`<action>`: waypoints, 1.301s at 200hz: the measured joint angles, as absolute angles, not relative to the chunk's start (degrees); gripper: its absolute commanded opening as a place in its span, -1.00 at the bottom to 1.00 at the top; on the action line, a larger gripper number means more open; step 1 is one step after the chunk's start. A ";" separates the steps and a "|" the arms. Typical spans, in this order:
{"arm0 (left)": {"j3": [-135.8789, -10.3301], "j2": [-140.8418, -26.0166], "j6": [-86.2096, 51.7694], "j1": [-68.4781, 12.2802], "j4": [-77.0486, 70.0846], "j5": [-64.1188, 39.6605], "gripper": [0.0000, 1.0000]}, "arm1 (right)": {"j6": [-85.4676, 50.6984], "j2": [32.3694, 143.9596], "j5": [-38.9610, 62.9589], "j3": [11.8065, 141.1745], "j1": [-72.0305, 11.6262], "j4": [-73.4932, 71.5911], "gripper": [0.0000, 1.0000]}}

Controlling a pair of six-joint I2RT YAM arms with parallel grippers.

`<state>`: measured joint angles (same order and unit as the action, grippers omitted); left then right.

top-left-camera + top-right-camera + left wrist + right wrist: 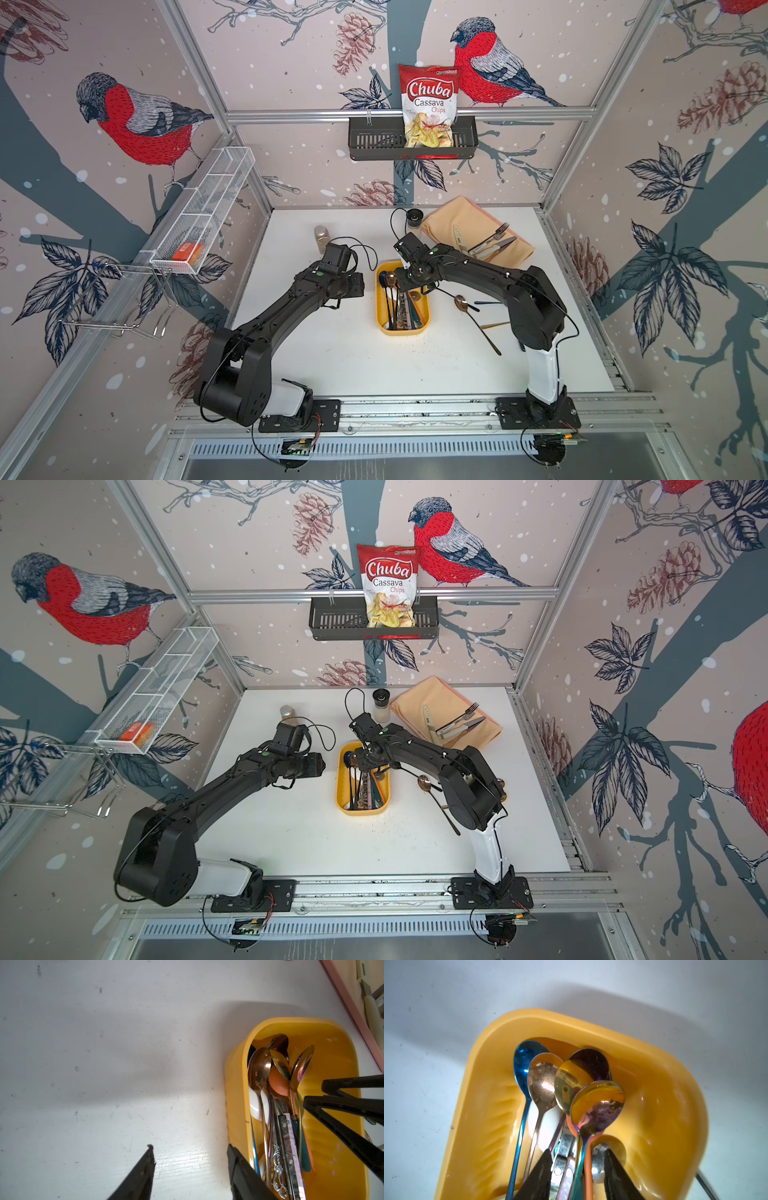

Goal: Put the spoon into the storage box
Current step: Place the spoon in the storage box, then adjust the spoon at the center of the board.

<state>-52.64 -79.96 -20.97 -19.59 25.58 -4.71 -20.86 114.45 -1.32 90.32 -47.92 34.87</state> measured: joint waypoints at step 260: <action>-53.34 -79.26 -20.95 -19.59 26.00 -4.62 0.17 | 7.60 105.54 -2.70 73.23 -31.53 34.54 0.24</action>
